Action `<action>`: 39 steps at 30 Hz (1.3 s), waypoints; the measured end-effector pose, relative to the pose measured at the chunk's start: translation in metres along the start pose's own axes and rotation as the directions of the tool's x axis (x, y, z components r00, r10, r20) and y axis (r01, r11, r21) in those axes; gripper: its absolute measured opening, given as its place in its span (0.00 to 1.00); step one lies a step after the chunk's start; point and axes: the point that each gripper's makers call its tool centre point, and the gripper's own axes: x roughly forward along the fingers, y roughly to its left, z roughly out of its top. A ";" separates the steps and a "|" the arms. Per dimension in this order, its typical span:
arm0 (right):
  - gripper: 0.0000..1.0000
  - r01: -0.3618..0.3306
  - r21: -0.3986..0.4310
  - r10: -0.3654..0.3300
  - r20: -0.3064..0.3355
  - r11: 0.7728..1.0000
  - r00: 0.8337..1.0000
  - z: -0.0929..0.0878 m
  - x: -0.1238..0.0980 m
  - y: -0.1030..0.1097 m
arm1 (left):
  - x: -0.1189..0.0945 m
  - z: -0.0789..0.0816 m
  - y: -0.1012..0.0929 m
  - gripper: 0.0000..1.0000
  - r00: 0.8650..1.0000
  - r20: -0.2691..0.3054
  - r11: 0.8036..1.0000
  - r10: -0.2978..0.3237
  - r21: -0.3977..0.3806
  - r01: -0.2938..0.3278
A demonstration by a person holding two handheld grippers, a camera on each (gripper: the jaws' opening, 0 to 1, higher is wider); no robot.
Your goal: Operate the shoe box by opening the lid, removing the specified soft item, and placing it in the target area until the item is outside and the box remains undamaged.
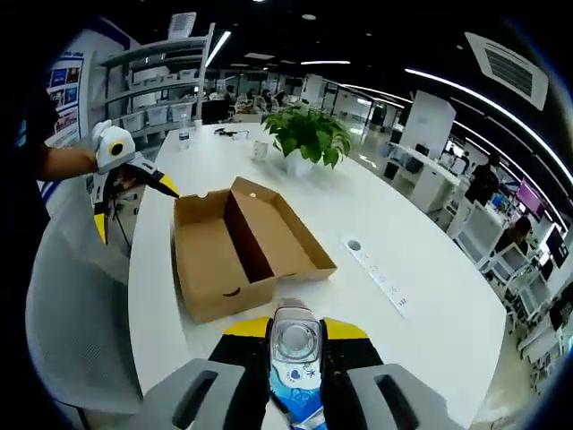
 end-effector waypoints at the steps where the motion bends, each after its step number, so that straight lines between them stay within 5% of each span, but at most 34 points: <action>1: 0.16 -0.003 -0.014 0.003 -0.003 1.000 1.000 0.000 0.001 -0.002 | -0.001 -0.001 0.000 1.00 1.000 -0.001 1.000 0.002 0.000 -0.002; 19: 0.16 -0.059 -0.187 0.036 -0.125 0.980 0.992 -0.022 0.037 -0.043 | -0.022 -0.006 0.010 1.00 0.998 -0.003 0.998 0.064 -0.021 -0.065; 39: 0.16 -0.122 -0.241 0.054 -0.270 0.963 0.961 -0.064 0.082 -0.059 | -0.039 -0.015 0.012 1.00 0.993 -0.002 0.991 0.120 -0.059 -0.119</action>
